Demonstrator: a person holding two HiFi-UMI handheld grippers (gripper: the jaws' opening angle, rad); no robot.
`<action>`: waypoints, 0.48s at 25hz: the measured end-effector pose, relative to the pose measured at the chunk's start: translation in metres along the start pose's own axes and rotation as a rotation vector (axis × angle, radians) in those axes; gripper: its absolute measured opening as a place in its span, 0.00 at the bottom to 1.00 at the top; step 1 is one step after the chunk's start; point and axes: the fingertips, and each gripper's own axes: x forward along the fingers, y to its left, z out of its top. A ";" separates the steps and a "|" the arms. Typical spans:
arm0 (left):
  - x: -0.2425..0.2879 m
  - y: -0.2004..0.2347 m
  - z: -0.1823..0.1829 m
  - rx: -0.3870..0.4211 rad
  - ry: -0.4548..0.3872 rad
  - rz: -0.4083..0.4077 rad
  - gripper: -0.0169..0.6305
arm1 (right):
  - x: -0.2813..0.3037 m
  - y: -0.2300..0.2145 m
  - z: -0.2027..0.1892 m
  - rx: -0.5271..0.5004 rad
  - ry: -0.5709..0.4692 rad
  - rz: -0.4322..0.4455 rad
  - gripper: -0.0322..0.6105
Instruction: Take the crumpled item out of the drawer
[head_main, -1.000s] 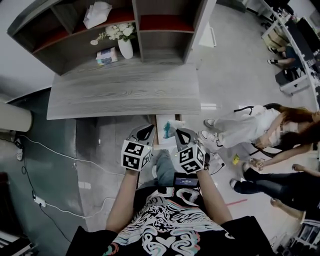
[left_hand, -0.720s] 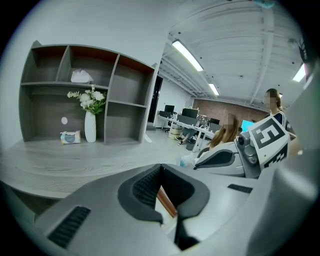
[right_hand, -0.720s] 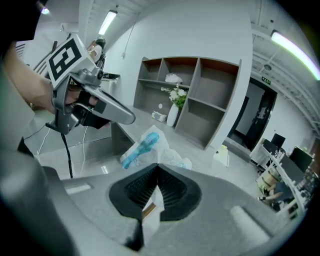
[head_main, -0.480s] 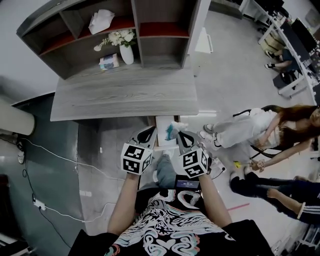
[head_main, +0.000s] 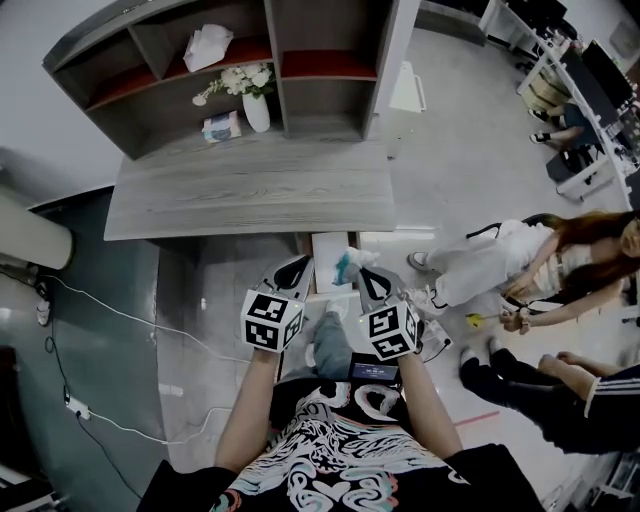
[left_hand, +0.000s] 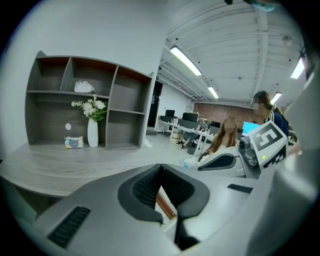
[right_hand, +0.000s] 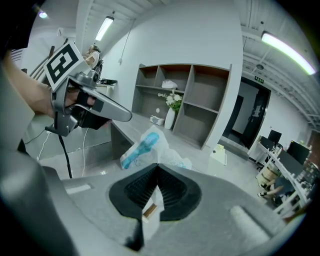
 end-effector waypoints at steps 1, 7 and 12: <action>-0.001 0.000 -0.001 0.000 0.001 0.001 0.03 | 0.000 0.001 -0.001 0.002 0.002 0.001 0.06; -0.005 0.001 -0.003 -0.005 0.003 0.009 0.03 | -0.002 0.005 -0.002 0.008 0.003 0.006 0.06; -0.006 0.002 -0.008 -0.017 0.009 0.014 0.02 | -0.003 0.007 -0.002 0.016 -0.003 0.014 0.06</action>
